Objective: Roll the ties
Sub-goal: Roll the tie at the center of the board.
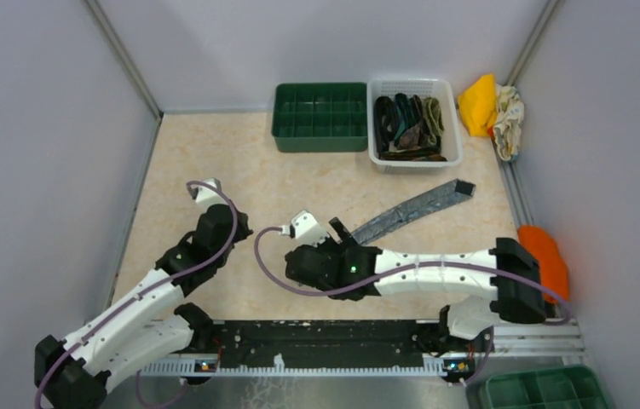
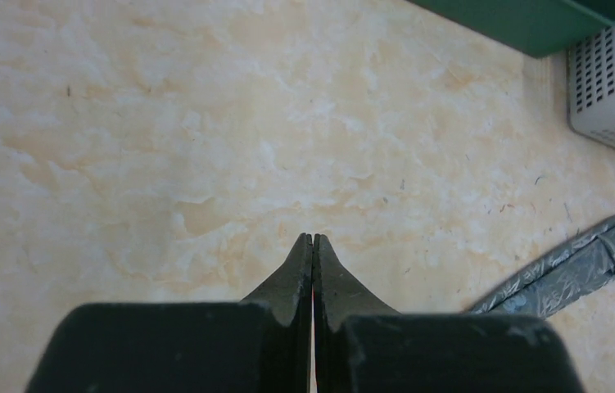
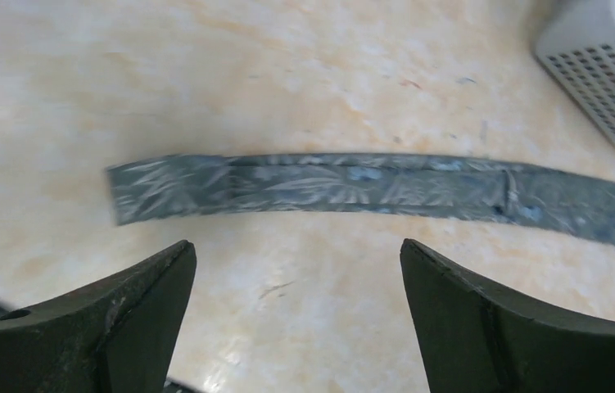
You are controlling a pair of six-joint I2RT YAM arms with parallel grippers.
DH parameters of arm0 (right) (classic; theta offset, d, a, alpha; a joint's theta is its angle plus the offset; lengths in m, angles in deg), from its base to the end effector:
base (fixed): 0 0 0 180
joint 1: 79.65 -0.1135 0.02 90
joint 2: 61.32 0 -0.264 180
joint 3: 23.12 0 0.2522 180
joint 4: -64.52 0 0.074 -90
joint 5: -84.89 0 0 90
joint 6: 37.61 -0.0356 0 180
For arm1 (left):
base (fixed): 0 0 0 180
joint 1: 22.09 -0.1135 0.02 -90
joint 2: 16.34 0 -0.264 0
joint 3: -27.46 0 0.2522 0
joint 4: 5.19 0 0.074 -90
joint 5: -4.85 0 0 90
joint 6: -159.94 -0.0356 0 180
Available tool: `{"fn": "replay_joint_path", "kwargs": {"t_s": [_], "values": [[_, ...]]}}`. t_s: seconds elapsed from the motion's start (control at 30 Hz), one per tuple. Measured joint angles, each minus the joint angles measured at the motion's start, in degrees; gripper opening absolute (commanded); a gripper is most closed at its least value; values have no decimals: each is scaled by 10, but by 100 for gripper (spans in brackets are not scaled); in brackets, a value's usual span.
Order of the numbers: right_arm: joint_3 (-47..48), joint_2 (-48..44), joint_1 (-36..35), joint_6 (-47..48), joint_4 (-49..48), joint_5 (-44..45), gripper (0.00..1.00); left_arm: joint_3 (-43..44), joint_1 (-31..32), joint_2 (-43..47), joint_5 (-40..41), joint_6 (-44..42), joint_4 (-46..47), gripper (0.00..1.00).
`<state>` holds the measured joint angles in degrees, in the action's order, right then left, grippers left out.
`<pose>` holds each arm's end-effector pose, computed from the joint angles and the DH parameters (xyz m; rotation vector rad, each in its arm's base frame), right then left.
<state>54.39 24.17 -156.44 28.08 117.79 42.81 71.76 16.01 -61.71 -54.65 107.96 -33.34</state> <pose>0.0934 0.2822 0.2559 -0.7448 2.0754 -0.1850 0.1513 -0.0956 0.2456 -0.3171 1.9919 -0.2926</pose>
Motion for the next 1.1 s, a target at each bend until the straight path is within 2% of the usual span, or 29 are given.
{"fn": "replay_joint_path", "kwargs": {"t_s": [0.13,0.23,0.3,0.43,0.5,0.7,1.1], "values": [[2,-40,-54,3,-32,-47,85,64,-11,-19,31,15,-43,0],[5,-17,-80,3,-45,-68,85,89,-35,-33,37,28,-59,0],[8,16,-96,3,-50,-78,86,91,-74,-36,24,34,-66,0],[8,75,-116,6,-66,-92,88,78,-204,-37,-48,38,-63,0],[9,90,-117,10,-74,-96,89,68,-231,-37,-73,38,-63,0],[19,115,-117,34,-93,-95,91,50,-240,-37,-119,38,-61,0],[37,173,-90,63,-131,-113,91,23,-240,-31,-139,35,-37,0]]}}
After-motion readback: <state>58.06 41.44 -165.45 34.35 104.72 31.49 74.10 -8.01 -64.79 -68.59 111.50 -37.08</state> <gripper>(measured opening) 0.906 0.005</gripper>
